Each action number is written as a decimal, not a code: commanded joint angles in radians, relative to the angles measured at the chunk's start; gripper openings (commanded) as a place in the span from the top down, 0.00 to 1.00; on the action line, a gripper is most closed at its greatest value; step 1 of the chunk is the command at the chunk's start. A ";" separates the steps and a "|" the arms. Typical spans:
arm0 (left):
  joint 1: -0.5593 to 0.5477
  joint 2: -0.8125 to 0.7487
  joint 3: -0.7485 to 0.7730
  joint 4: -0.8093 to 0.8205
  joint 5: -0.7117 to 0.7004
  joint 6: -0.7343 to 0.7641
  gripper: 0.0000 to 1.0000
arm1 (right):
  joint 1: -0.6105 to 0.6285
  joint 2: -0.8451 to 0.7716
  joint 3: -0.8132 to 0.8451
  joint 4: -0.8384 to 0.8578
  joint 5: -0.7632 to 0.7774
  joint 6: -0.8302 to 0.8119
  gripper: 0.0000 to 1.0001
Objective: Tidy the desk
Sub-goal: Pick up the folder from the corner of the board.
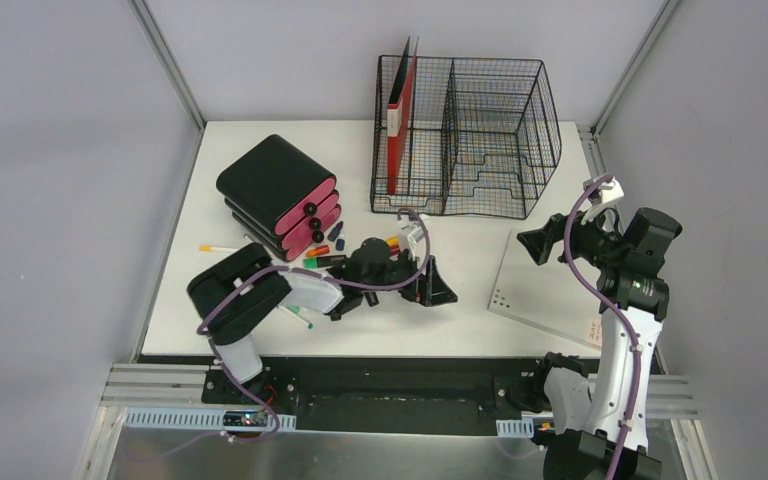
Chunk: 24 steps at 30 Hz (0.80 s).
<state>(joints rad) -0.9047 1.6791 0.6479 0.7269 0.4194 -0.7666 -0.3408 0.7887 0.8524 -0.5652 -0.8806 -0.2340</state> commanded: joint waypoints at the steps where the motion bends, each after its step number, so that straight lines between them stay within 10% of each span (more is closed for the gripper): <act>1: -0.050 0.143 0.111 0.189 -0.069 -0.063 0.12 | -0.009 -0.002 -0.001 0.013 -0.030 -0.015 0.01; 24: -0.099 0.476 0.422 0.099 -0.103 -0.241 0.44 | -0.009 -0.005 0.000 0.011 -0.038 -0.015 0.01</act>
<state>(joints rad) -0.9855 2.1529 1.0264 0.8722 0.3389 -0.9920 -0.3420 0.7887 0.8524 -0.5713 -0.8986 -0.2344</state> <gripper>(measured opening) 0.588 0.990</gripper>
